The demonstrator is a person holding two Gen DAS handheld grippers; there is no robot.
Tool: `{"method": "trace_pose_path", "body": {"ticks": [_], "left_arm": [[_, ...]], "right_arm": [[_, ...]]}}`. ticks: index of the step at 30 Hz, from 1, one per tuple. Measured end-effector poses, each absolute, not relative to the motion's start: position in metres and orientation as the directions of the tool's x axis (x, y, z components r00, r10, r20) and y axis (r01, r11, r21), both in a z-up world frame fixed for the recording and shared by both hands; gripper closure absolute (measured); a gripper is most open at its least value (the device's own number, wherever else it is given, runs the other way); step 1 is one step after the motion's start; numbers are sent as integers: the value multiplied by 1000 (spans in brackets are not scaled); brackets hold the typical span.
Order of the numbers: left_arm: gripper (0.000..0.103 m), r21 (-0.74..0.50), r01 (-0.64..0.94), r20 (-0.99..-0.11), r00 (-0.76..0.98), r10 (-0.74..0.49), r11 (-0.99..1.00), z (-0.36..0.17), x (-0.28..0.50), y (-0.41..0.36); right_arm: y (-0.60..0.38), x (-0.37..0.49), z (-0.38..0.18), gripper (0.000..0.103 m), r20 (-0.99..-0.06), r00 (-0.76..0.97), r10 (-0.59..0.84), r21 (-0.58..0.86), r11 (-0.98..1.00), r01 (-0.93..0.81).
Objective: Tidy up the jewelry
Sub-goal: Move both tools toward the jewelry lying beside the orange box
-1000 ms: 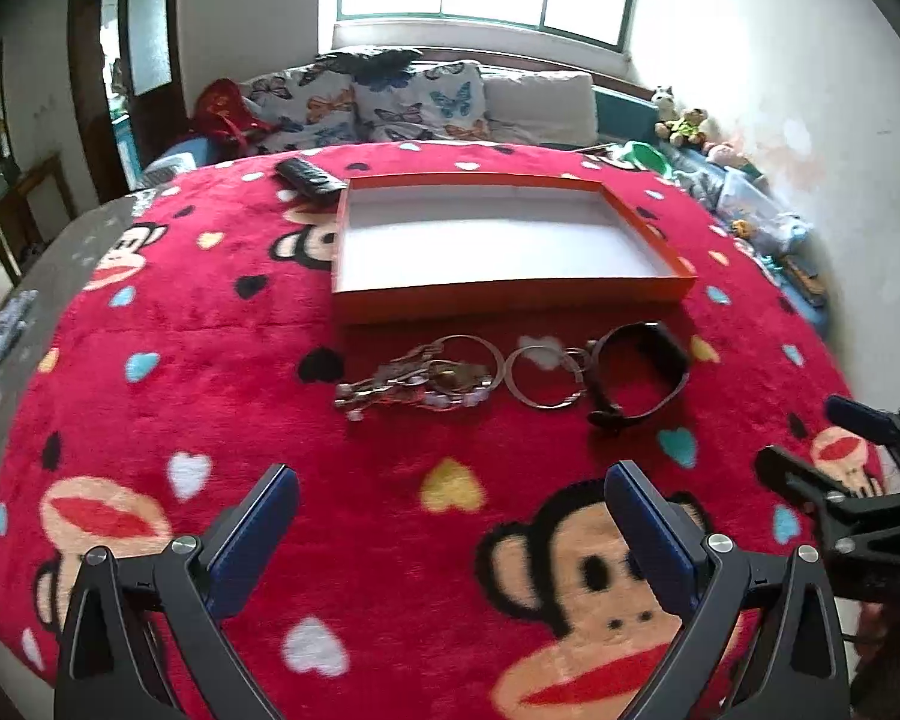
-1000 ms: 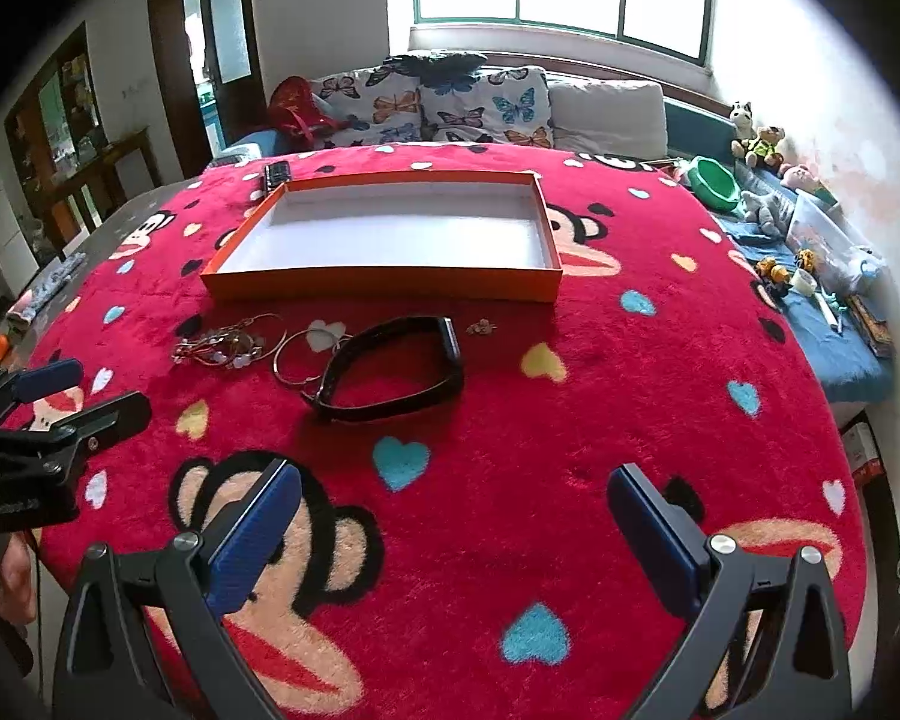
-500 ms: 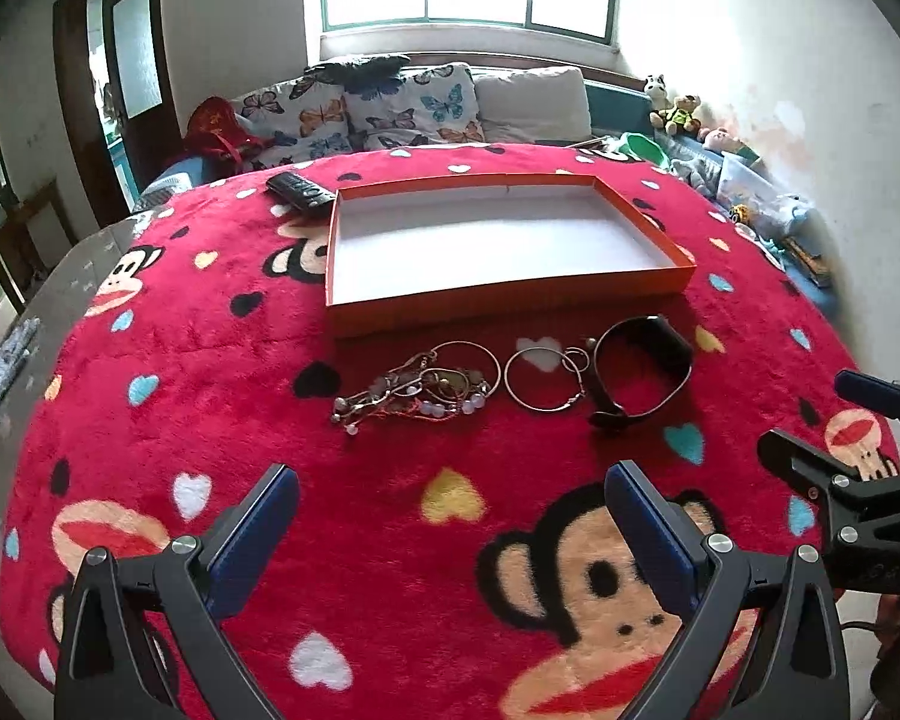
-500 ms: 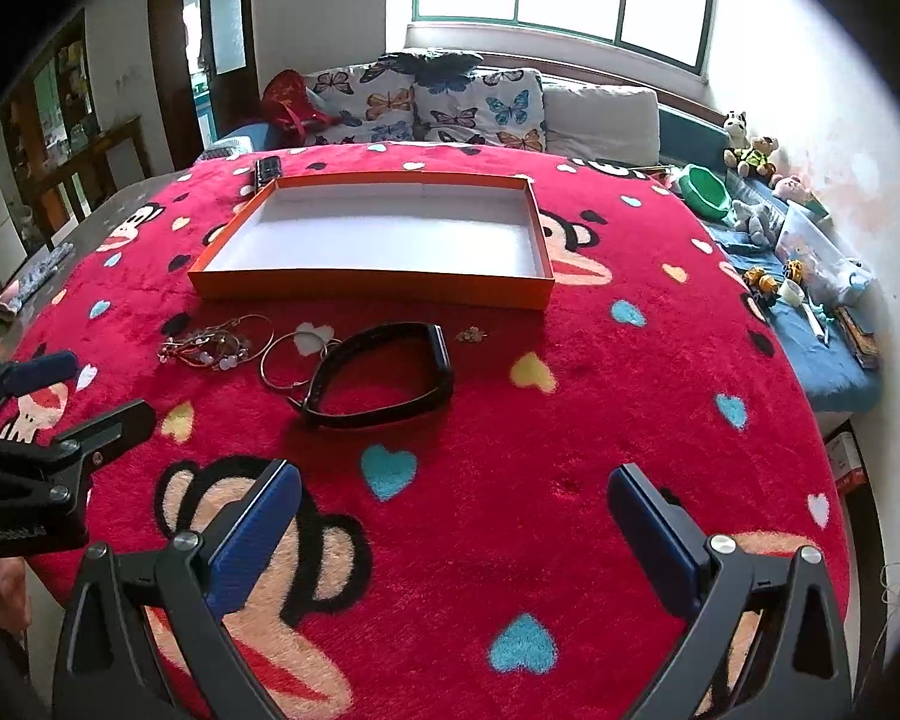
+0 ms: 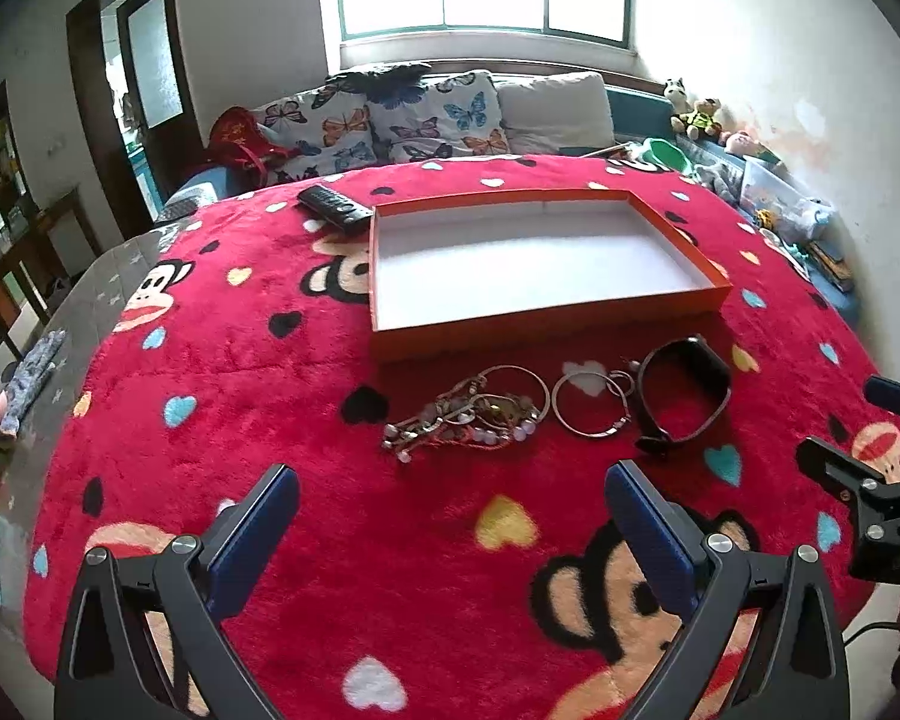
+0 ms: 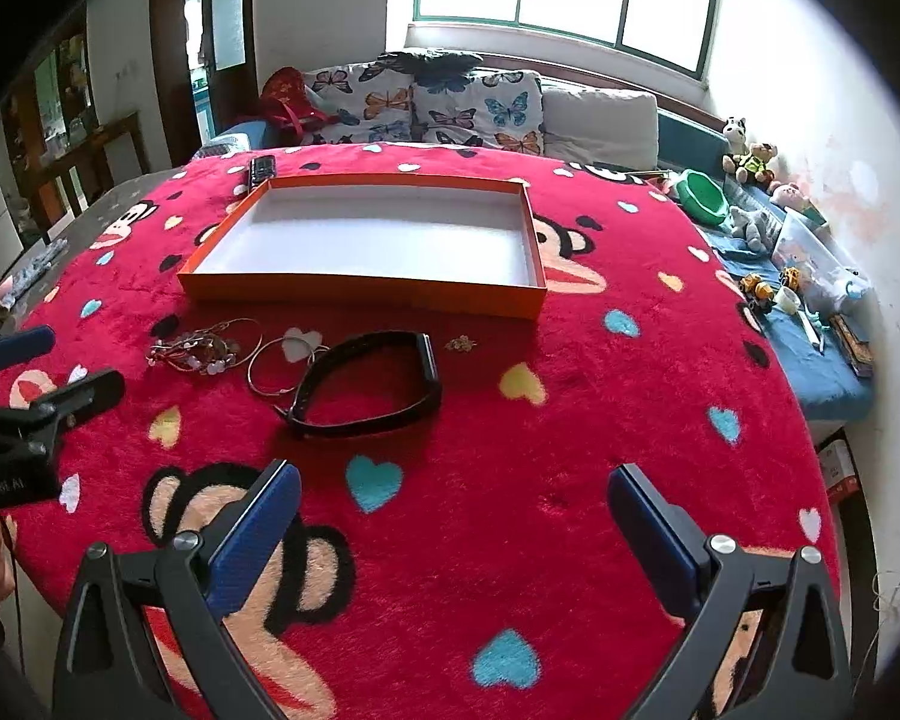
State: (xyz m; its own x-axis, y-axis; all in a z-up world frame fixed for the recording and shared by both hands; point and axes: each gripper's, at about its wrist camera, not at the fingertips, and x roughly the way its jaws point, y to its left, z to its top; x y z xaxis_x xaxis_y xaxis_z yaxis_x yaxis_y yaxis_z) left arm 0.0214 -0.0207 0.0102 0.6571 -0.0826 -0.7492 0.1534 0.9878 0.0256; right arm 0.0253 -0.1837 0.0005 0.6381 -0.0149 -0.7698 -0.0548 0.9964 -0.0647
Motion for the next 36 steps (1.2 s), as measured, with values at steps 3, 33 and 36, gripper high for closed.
{"method": "trace_pose_path", "body": {"ticks": [3, 33, 36], "left_arm": [[0, 38, 153, -751, 656, -73, 987, 12, 26, -14], [20, -70, 298, -800, 554, -232, 952, -13, 62, 12], [20, -71, 309, -805, 544, -237, 949, -17, 65, 10]], "right_arm": [[-189, 27, 3, 0, -767, 641, 2, -51, 997, -65], [-197, 79, -33, 3, -855, 454, 251, 46, 908, -416], [-199, 88, -37, 3, -864, 412, 289, 66, 877, -477]]}}
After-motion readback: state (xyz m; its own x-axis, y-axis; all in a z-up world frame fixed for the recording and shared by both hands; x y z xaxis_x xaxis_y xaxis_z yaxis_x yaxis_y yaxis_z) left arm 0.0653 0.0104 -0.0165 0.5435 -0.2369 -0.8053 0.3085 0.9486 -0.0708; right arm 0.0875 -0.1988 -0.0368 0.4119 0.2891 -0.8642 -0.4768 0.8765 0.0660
